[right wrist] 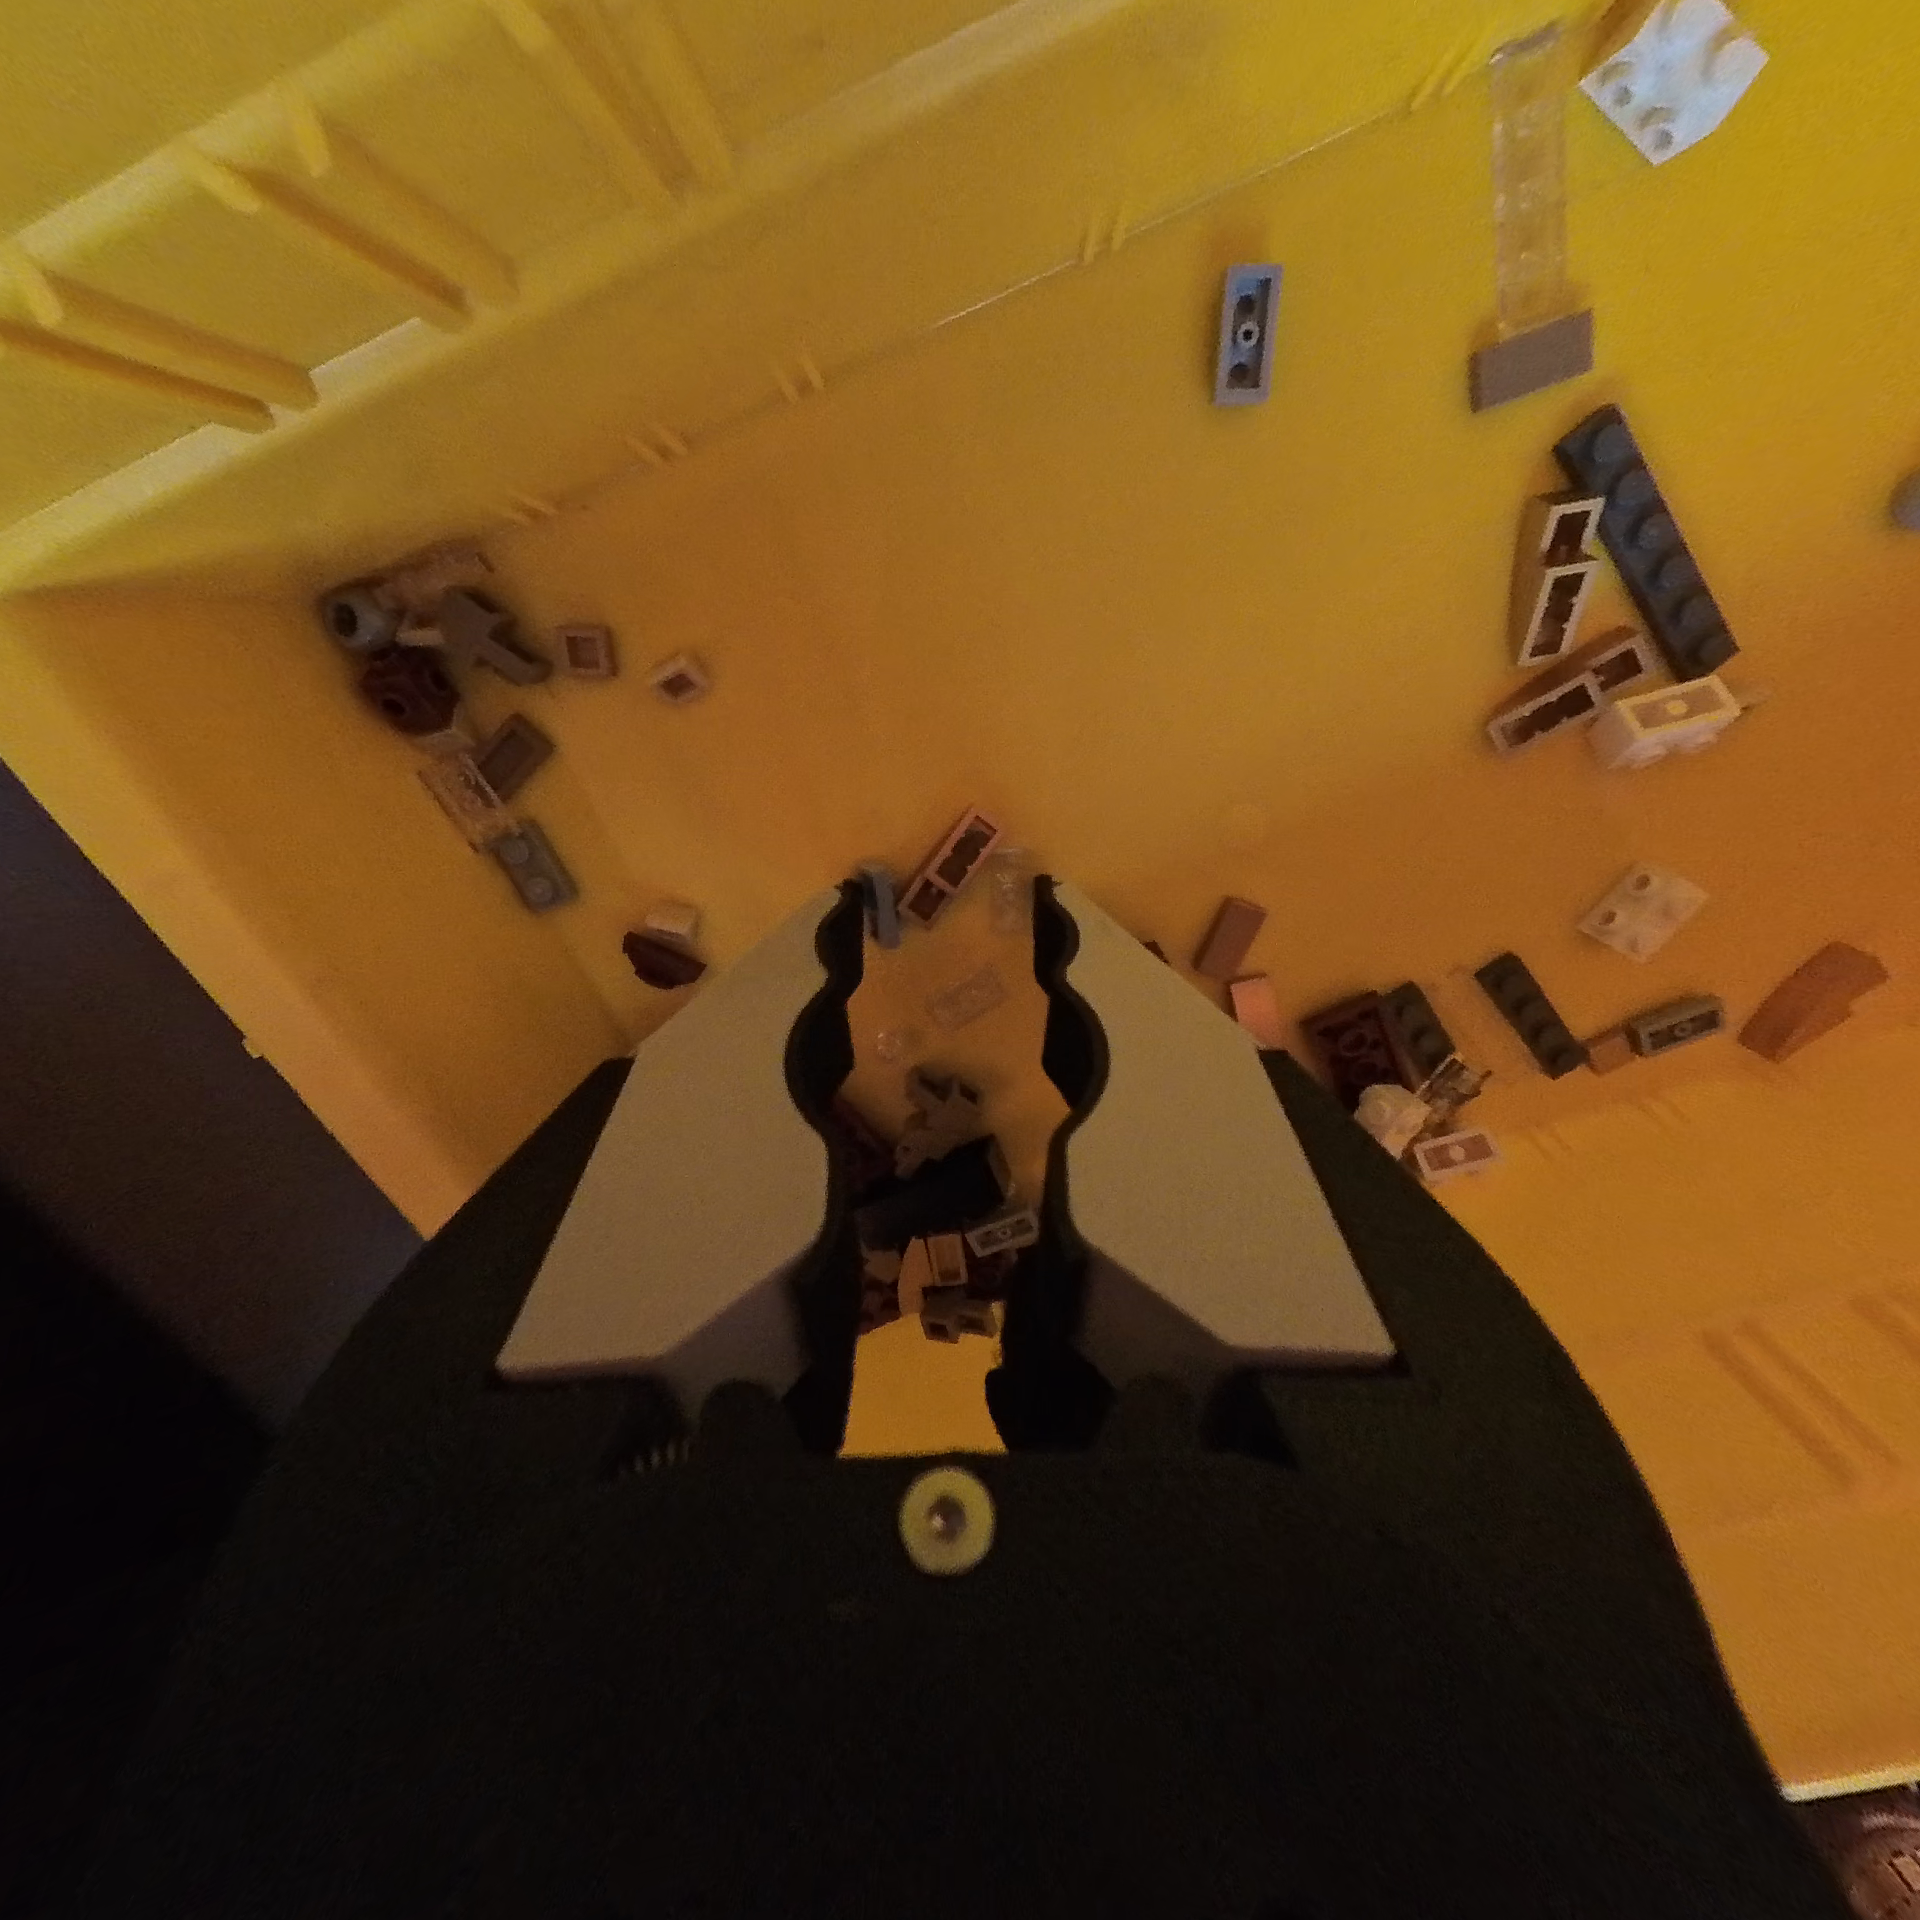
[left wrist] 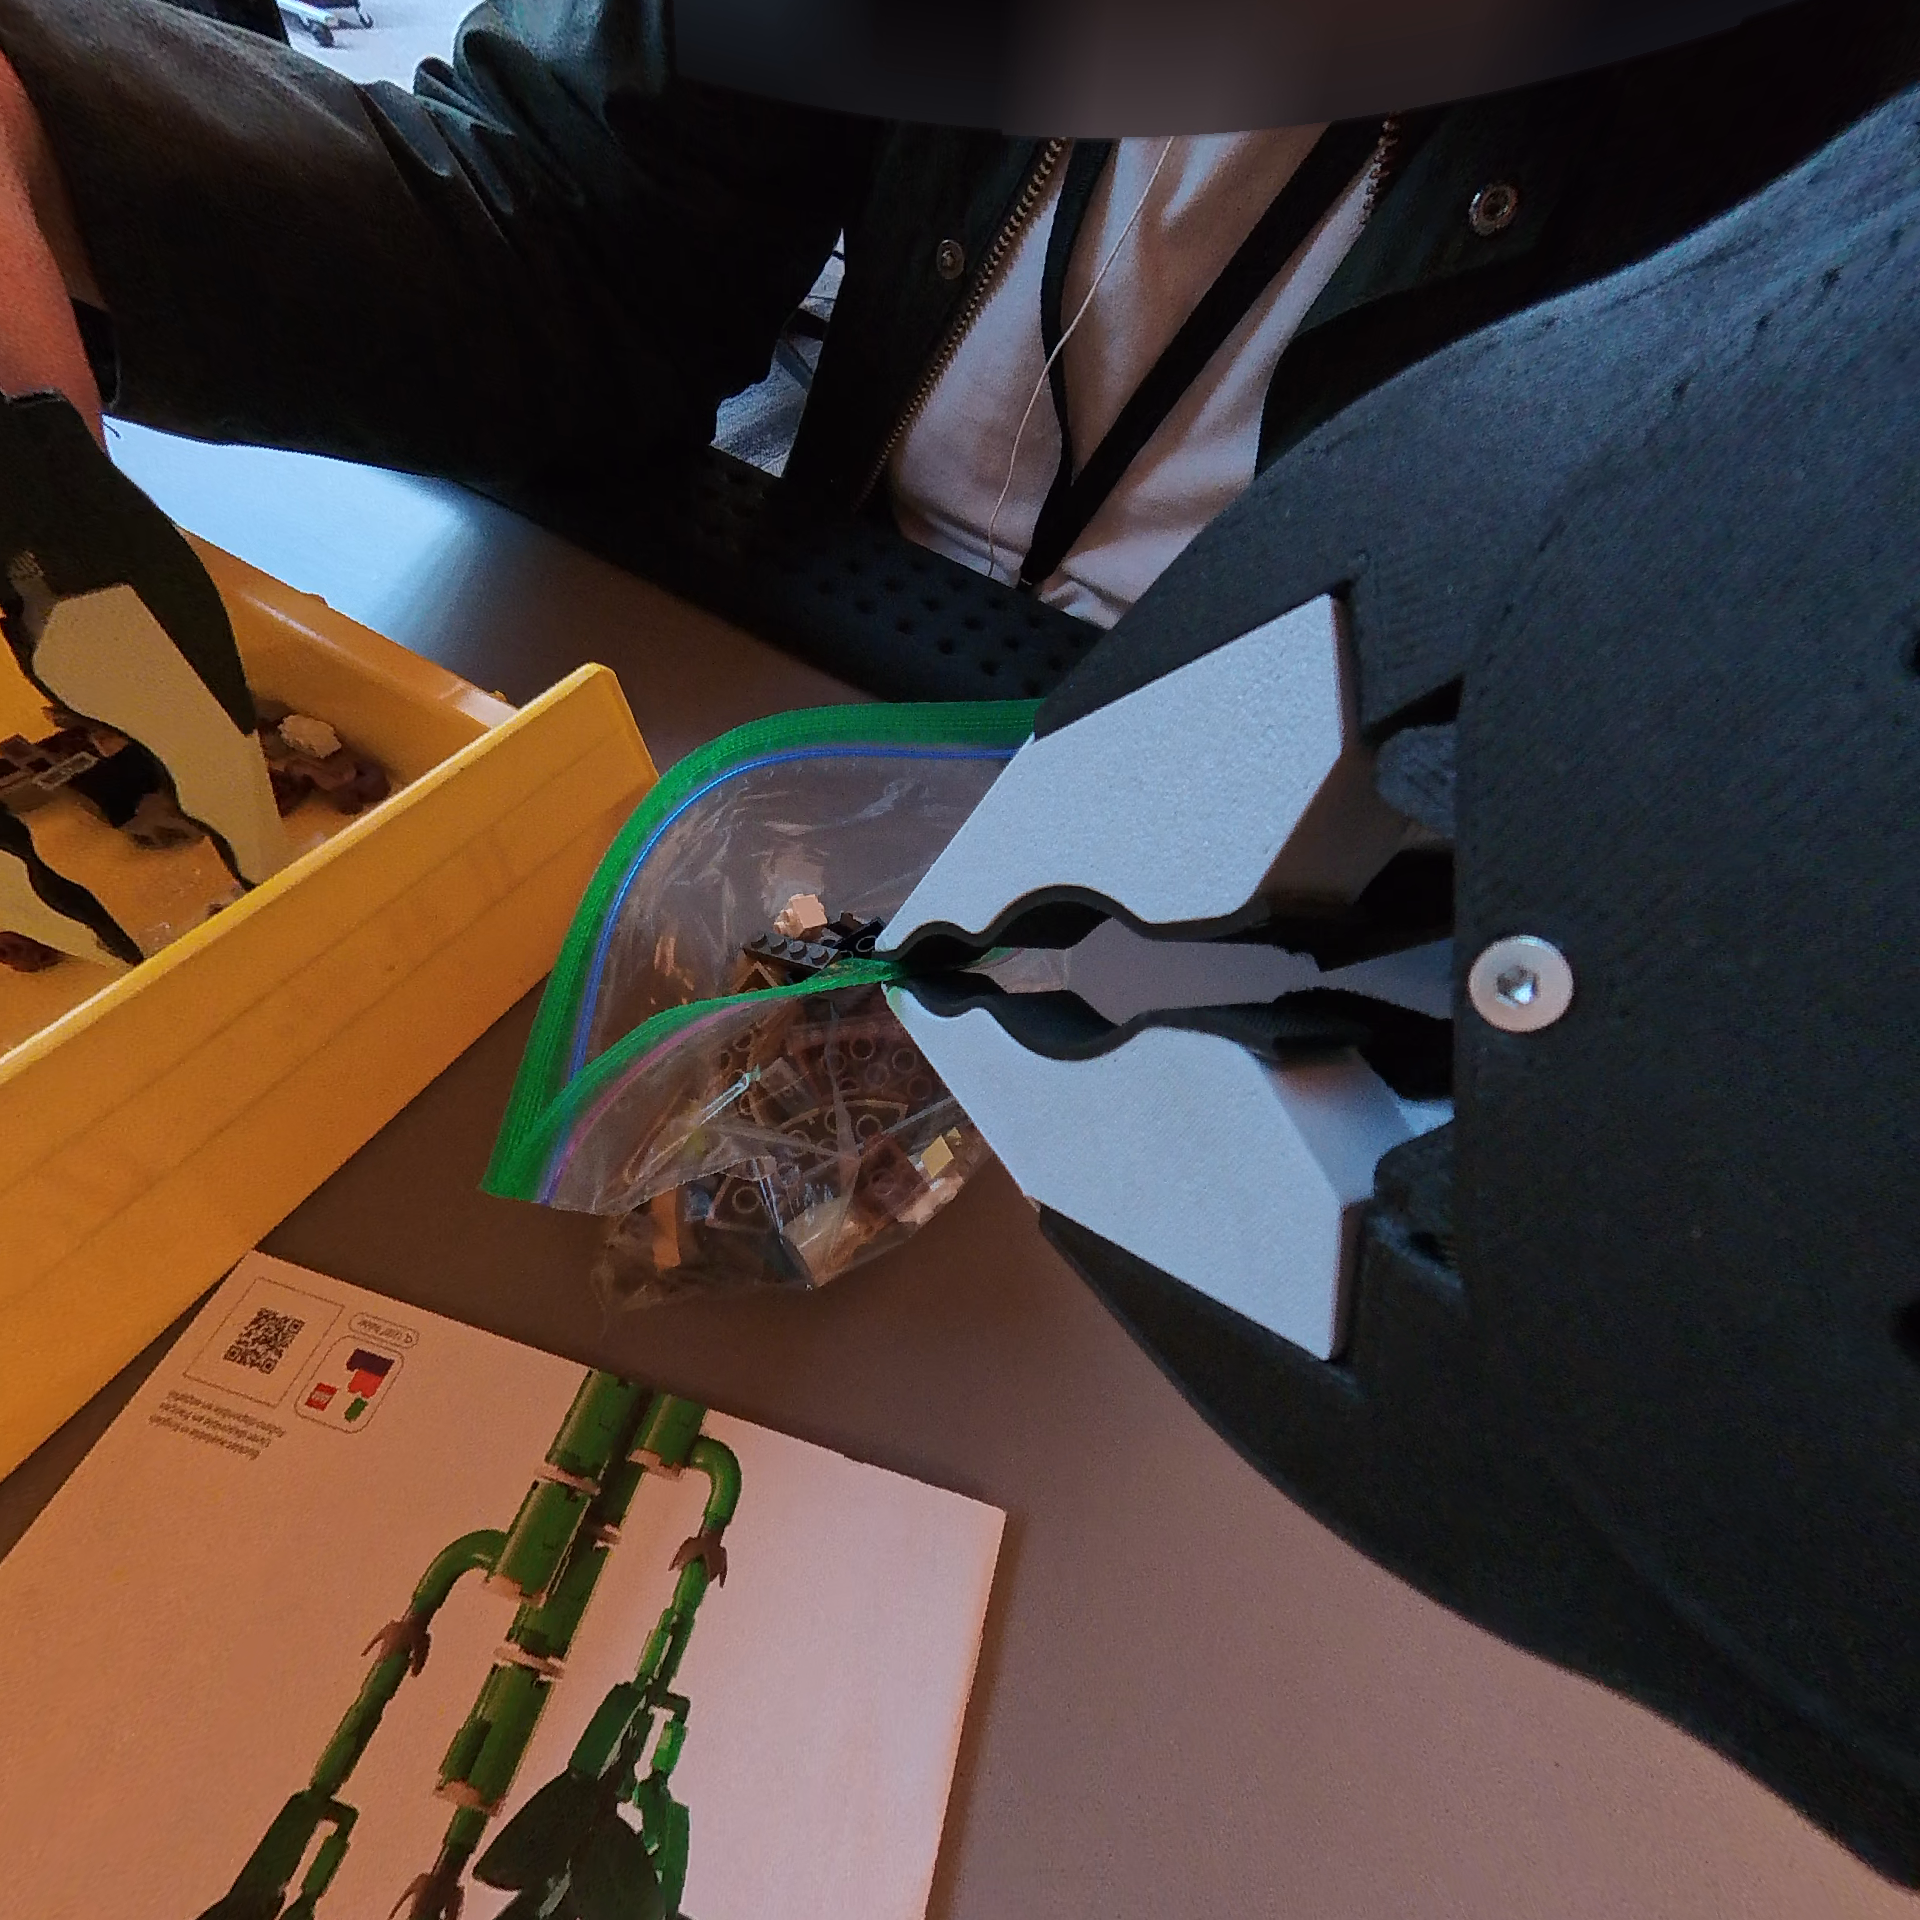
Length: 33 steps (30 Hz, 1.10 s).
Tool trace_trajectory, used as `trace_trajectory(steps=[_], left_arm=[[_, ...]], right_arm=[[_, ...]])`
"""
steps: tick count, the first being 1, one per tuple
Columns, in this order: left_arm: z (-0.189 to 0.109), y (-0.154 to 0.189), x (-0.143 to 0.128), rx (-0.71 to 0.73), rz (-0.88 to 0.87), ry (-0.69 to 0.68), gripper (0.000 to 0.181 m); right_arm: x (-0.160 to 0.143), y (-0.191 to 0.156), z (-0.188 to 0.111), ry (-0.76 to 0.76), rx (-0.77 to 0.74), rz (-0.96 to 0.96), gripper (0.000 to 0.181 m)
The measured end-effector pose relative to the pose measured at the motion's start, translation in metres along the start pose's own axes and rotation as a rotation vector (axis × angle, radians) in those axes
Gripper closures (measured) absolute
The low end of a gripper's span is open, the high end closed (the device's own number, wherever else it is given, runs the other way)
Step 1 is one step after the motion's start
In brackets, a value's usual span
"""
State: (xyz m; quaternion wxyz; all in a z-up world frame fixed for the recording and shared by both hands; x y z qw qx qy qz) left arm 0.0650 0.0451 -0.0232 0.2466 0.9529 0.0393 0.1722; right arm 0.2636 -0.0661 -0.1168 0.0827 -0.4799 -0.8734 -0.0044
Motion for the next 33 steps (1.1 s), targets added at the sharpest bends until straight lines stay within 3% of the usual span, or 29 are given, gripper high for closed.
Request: trace_trajectory(steps=[3, 11, 15, 19, 25, 27, 31, 33], left_arm=[[0.000, 0.000, 0.000, 0.000, 0.001, 0.000, 0.181], [-0.002, 0.000, 0.000, 0.001, 0.000, 0.004, 0.181], [-0.002, 0.000, 0.000, 0.001, 0.001, 0.006, 0.181], [-0.001, 0.000, 0.001, -0.001, 0.002, 0.005, 0.181], [0.000, 0.001, 0.002, 0.001, 0.008, 0.010, 0.181], [0.000, 0.002, 0.003, 0.002, 0.009, 0.013, 0.181], [-0.001, 0.001, 0.002, 0.002, 0.008, 0.016, 0.181], [-0.002, 0.001, 0.002, 0.003, 0.008, 0.019, 0.181]], right_arm=[[0.000, 0.004, -0.001, 0.008, -0.022, 0.015, 0.161], [0.003, 0.001, -0.002, 0.013, -0.010, 0.012, 0.160], [0.007, 0.000, -0.018, 0.079, -0.020, 0.003, 0.161], [0.026, -0.019, -0.058, 0.248, -0.043, -0.072, 0.161], [0.102, -0.089, -0.119, 0.786, 0.024, -0.292, 0.161], [0.121, -0.106, -0.115, 0.853, 0.073, -0.311, 0.161], [0.131, -0.107, -0.082, 0.762, 0.082, -0.305, 0.154], [0.127, -0.101, -0.085, 0.741, 0.057, -0.298, 0.153]])
Point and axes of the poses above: each gripper's, where its closed fingertips meet, z out along the fingers, x out of its top, y = z × x across the jaws, the point moved 5 cm from there along -z, back along the fingers, and after that the axes turned 5 degrees about x, right-handed, at the moved point
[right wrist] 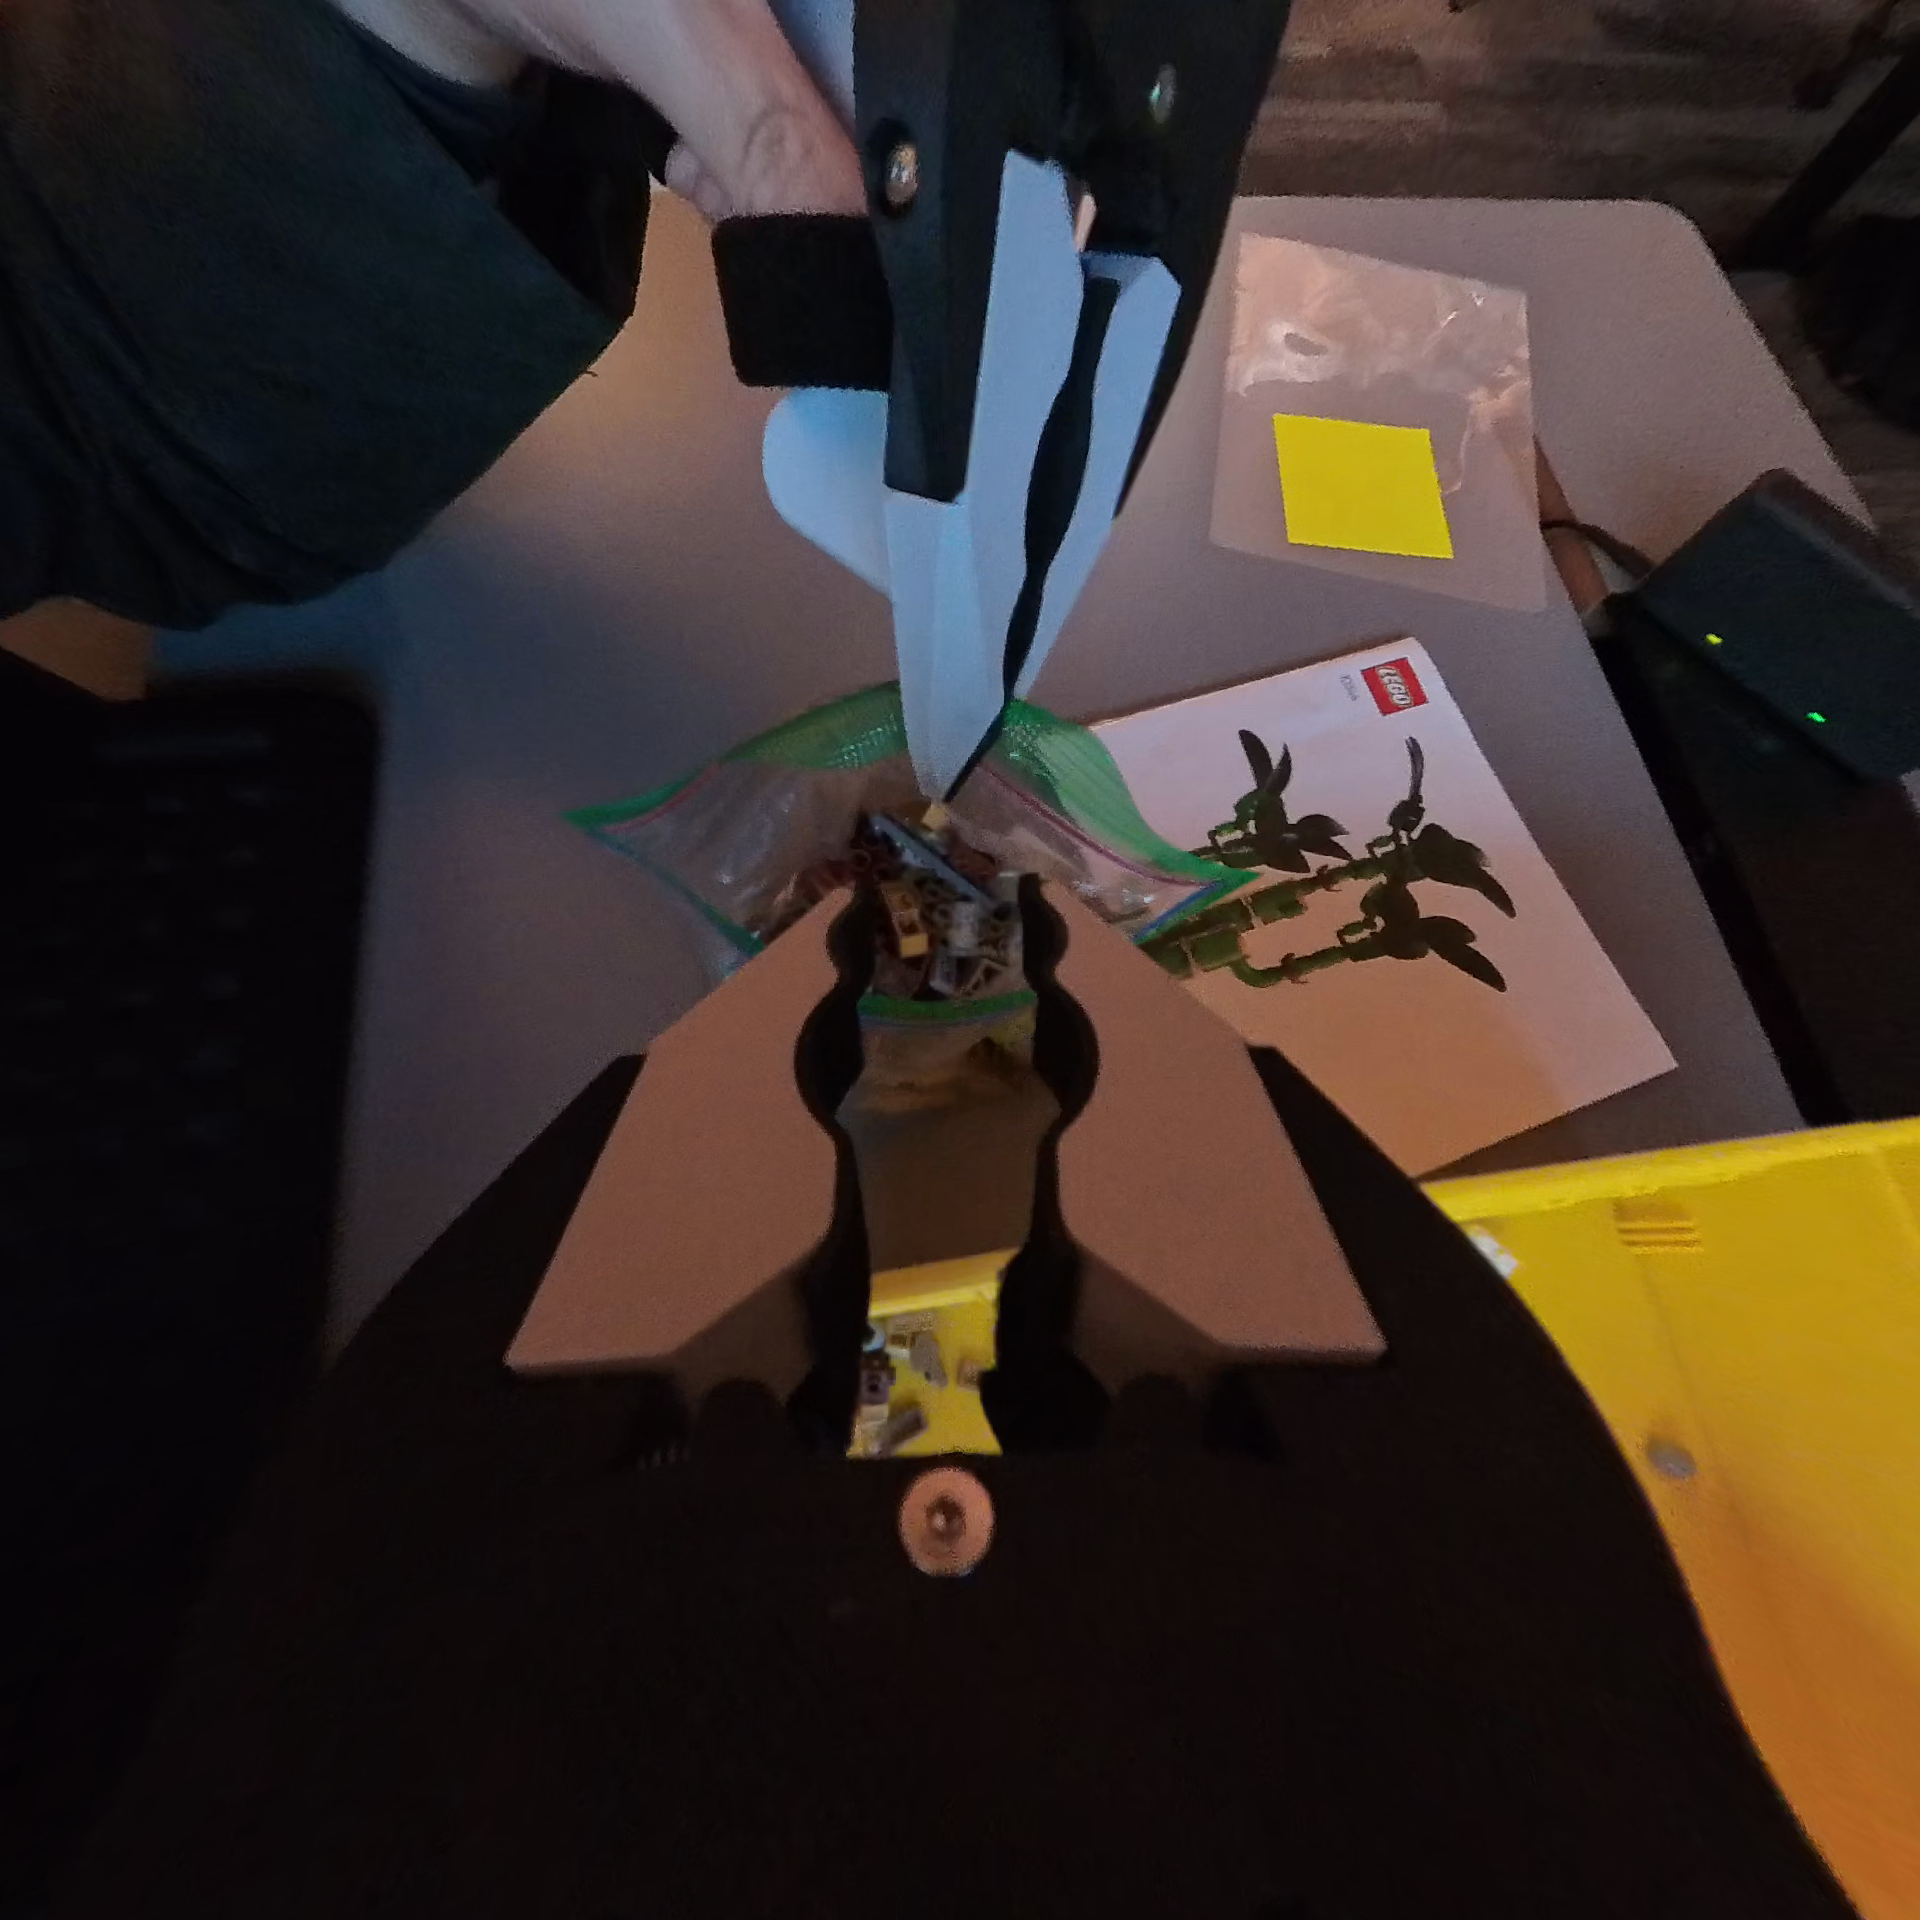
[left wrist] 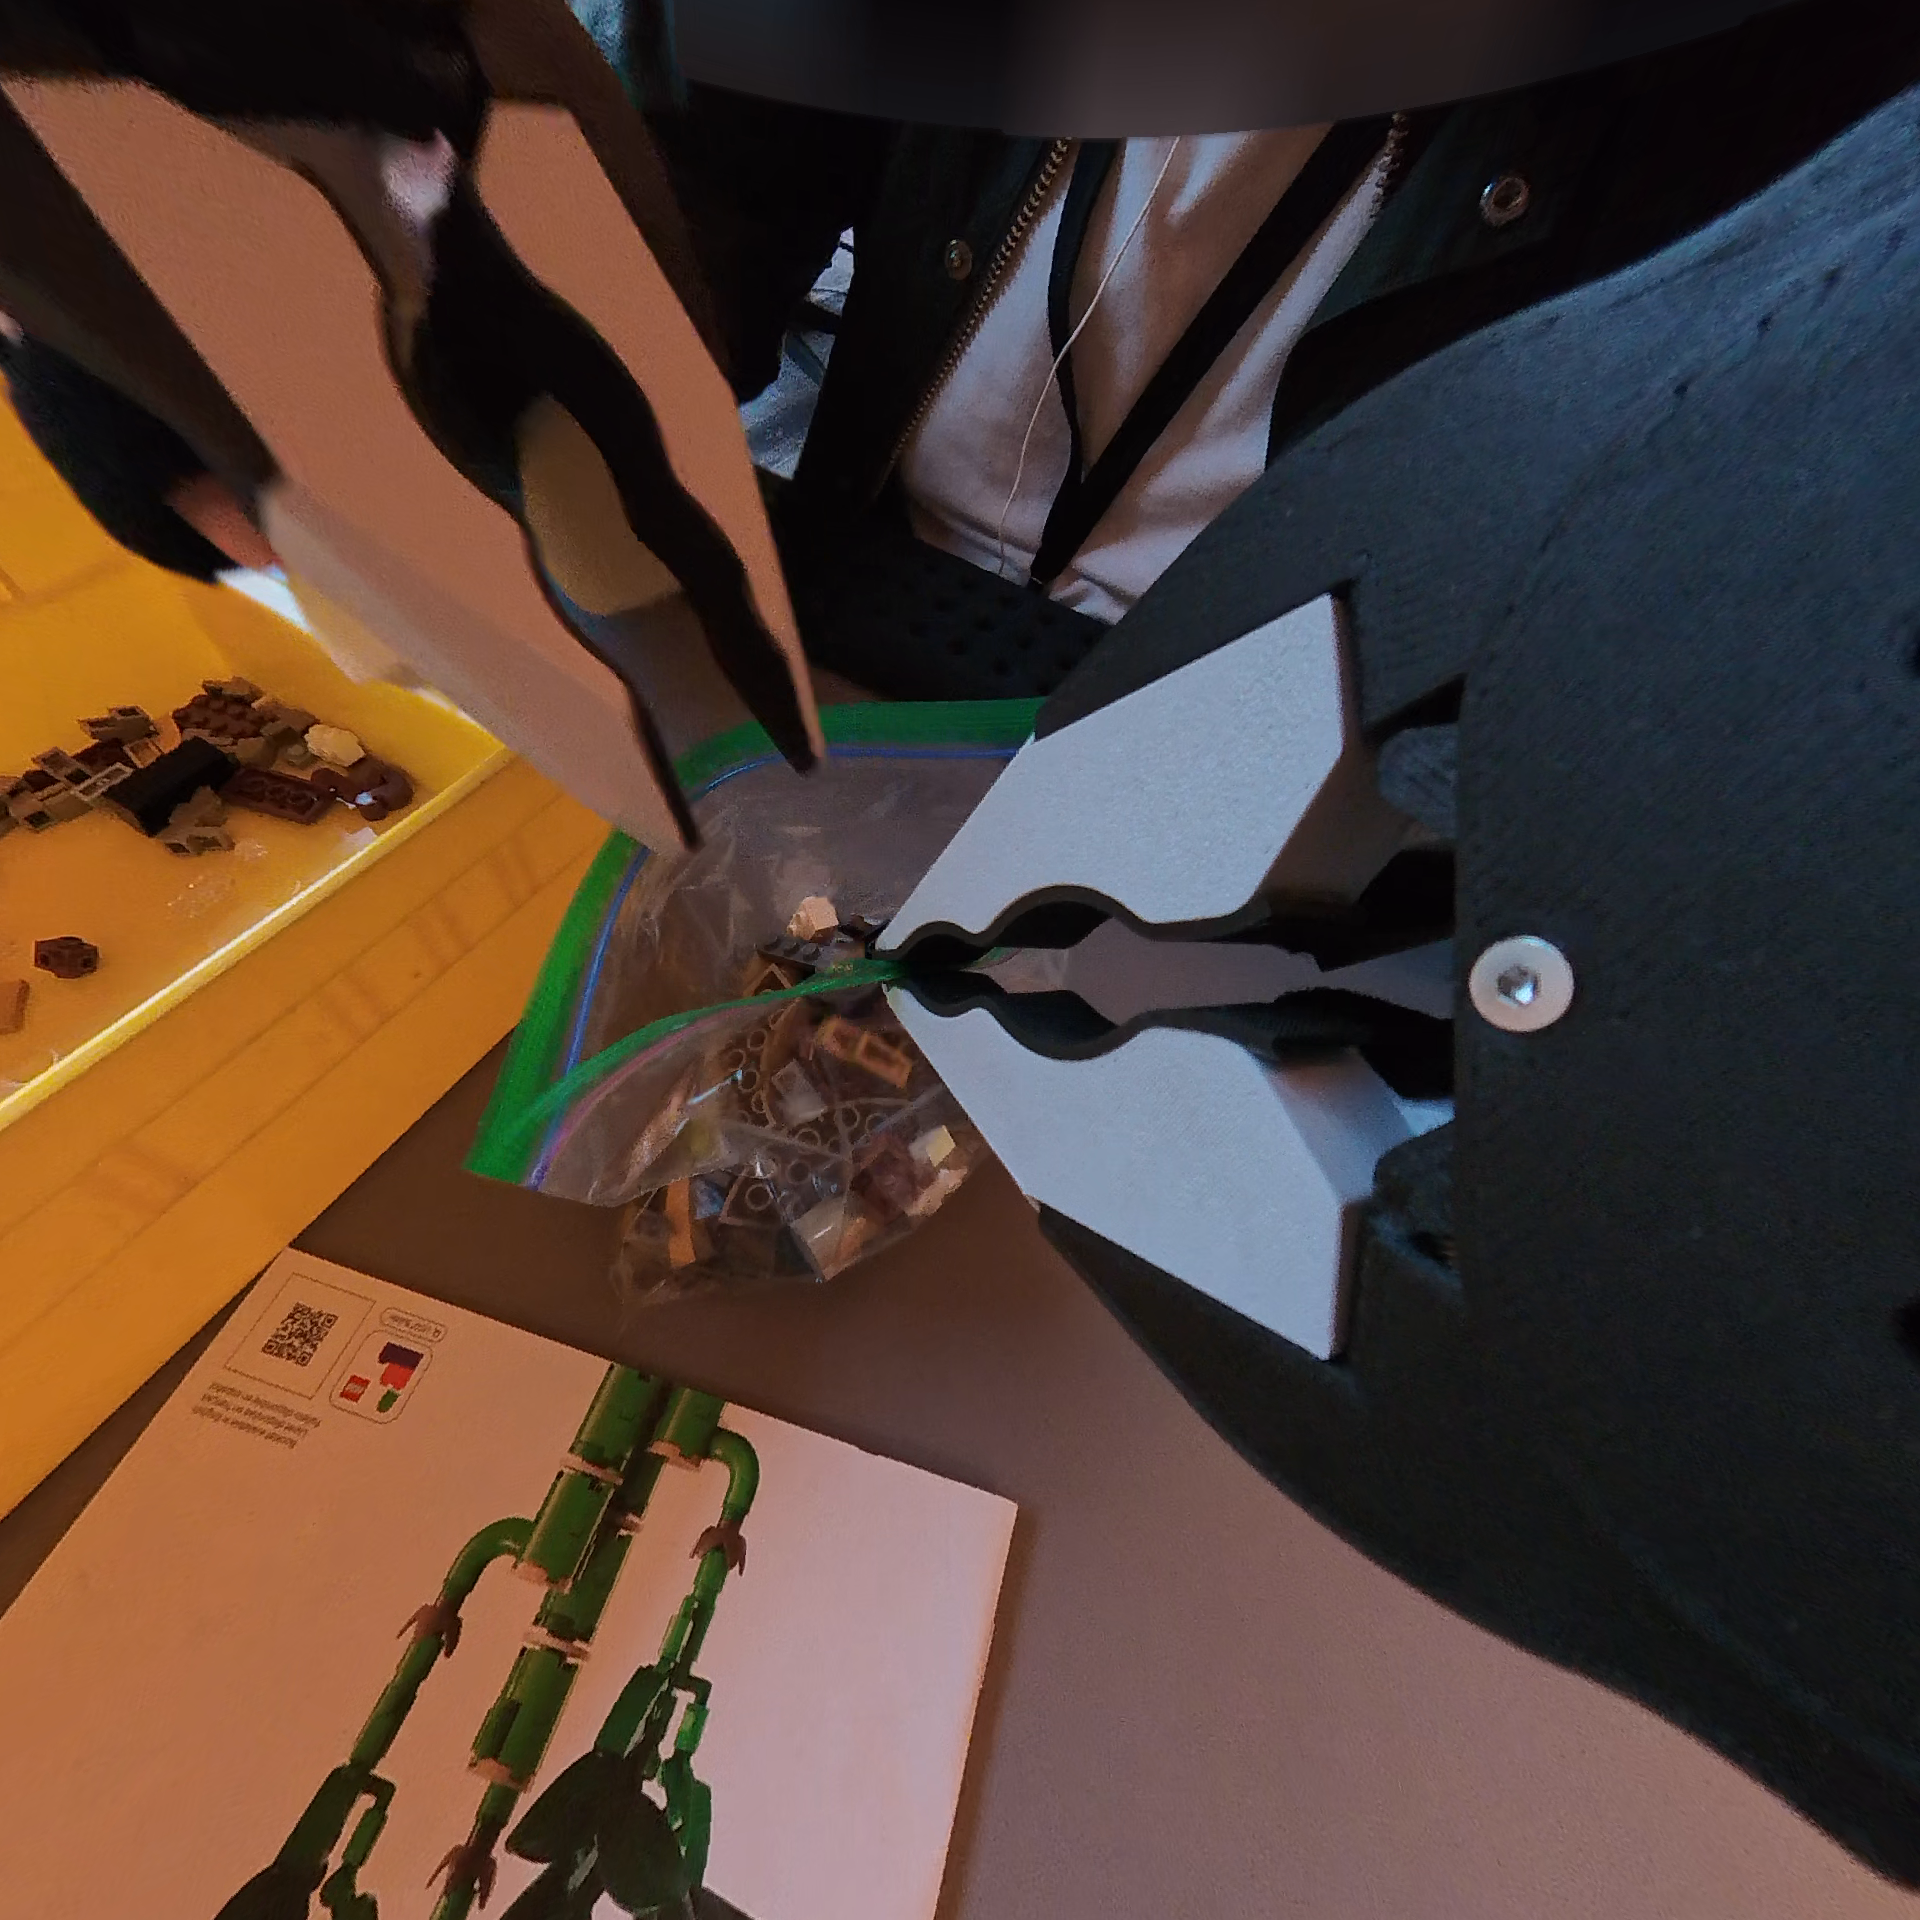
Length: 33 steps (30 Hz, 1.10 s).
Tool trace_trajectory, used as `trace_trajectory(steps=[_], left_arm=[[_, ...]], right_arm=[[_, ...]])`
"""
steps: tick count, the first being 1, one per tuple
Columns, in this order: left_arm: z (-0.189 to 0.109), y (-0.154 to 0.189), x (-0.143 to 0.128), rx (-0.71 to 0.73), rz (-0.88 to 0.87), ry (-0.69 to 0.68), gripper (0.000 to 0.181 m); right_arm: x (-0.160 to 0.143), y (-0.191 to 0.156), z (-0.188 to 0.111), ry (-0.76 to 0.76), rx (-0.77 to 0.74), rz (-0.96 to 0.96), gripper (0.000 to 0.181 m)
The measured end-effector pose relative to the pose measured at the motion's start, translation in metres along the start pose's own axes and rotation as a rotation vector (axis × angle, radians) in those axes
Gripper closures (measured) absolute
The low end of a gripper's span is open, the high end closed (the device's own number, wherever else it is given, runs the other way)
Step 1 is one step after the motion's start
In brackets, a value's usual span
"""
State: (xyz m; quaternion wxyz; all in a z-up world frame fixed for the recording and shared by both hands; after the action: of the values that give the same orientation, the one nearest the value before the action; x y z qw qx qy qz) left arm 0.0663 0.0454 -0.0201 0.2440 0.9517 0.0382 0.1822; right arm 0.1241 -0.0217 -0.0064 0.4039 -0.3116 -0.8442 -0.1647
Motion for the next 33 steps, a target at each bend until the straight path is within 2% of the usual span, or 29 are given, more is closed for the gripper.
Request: trace_trajectory(steps=[2, 4, 6, 8, 11, 13, 18, 24, 30, 33], left_arm=[[-0.001, -0.001, 0.000, -0.001, -0.002, 0.003, 0.181], [-0.002, -0.001, 0.000, 0.000, -0.004, 0.005, 0.181], [-0.002, -0.001, -0.001, 0.001, -0.003, 0.004, 0.181], [-0.001, 0.000, -0.001, 0.000, -0.002, 0.001, 0.181], [0.001, -0.001, -0.001, -0.002, -0.004, -0.008, 0.181], [0.002, -0.001, -0.001, -0.002, -0.005, -0.010, 0.181], [0.002, -0.002, -0.001, -0.004, -0.008, -0.009, 0.181], [0.001, -0.001, -0.001, -0.002, -0.004, -0.010, 0.181], [0.001, 0.000, -0.001, -0.002, -0.003, -0.011, 0.181], [0.001, -0.001, -0.001, -0.002, -0.006, -0.010, 0.181]], right_arm=[[0.002, 0.007, -0.022, 0.009, -0.035, -0.009, 0.153], [-0.011, 0.018, -0.053, -0.048, -0.079, 0.013, 0.153], [-0.049, 0.029, -0.079, -0.217, -0.101, 0.125, 0.152], [-0.099, 0.042, -0.095, -0.449, -0.168, 0.238, 0.151], [-0.158, 0.048, -0.102, -0.742, -0.168, 0.399, 0.150], [-0.177, 0.047, -0.098, -0.817, -0.136, 0.496, 0.148], [-0.184, 0.046, -0.089, -0.854, -0.140, 0.649, 0.140], [-0.185, 0.040, -0.089, -0.938, -0.177, 0.681, 0.141], [-0.193, 0.038, -0.073, -0.989, -0.128, 0.668, 0.158], [-0.195, 0.039, -0.070, -0.999, -0.124, 0.623, 0.160]])
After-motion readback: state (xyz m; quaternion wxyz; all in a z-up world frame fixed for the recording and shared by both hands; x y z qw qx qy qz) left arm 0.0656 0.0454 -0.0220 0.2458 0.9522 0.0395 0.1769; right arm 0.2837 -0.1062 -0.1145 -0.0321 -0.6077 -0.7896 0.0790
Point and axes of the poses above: each gripper's, where its closed fingertips meet, z out along the fingers, x out of its top, y = z × x across the jaws, the point moved 5 cm from there along -z, back along the fingers, and after that the axes turned 5 degrees about x, right-handed, at the moved point
